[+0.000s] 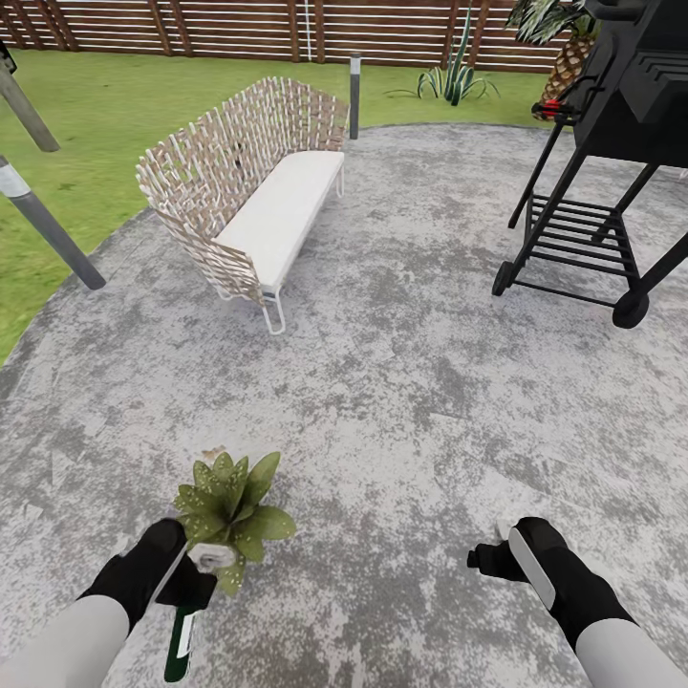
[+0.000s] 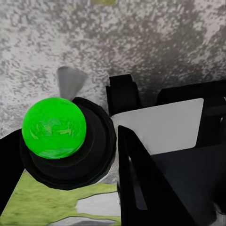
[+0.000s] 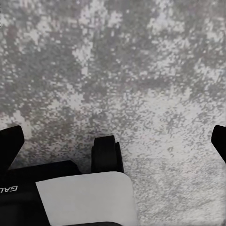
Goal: Pick up the pesticide atomizer in the garden and spray insectifuge to fully cover both potted plants in the garden.
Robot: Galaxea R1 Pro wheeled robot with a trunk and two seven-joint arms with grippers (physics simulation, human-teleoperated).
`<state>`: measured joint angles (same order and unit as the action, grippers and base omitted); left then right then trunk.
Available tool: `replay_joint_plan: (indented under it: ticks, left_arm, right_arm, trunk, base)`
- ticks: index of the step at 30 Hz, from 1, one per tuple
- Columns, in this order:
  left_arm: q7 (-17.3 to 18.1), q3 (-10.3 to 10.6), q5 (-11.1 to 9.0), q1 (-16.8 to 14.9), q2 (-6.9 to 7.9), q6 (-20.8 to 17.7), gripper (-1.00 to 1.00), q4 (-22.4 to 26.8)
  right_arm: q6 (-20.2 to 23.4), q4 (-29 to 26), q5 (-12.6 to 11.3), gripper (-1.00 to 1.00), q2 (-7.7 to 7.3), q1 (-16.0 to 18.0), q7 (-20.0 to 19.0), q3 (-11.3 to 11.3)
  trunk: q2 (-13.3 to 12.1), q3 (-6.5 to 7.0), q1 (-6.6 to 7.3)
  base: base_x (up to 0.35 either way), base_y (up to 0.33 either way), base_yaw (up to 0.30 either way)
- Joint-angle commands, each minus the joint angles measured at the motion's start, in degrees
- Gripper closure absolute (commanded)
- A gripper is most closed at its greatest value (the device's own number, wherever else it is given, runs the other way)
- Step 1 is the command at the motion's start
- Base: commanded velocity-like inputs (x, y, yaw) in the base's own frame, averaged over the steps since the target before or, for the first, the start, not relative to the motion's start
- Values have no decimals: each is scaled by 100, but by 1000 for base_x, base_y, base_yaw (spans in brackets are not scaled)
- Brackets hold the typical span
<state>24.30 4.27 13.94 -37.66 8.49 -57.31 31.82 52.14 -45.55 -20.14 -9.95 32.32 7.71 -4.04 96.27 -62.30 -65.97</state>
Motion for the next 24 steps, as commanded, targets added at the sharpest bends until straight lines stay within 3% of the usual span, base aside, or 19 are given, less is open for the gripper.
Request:
replay_joint_plan:
  ticks: [1,6,9,14,24]
  left_arm:
    - [60,23,41,2,48,-15,100,8]
    - [65,14,39,4,367,-14,100,2]
    - [67,13,39,9,470,-13,100,0]
    - [82,13,39,13,487,-11,100,0]
    - [83,4,30,13,440,-13,100,0]
  right_arm:
    - [16,-7,-61,-100,-9,2,56,-27]
    - [16,-7,-61,-100,-10,2,56,-27]
    - [16,-7,-61,-100,-8,2,56,-27]
    - [16,-7,-61,-100,-8,2,56,-27]
    - [16,-7,-61,-100,-9,2,56,-27]
  trunk:
    - [2,-4,0]
    - [2,-4,0]
    - [2,-4,0]
    - [2,-9,0]
    - [2,-58,0]
  base:
    - [0,0,0]
    - [0,0,0]
    - [0,0,0]
    - [0,0,55]
    - [0,0,218]
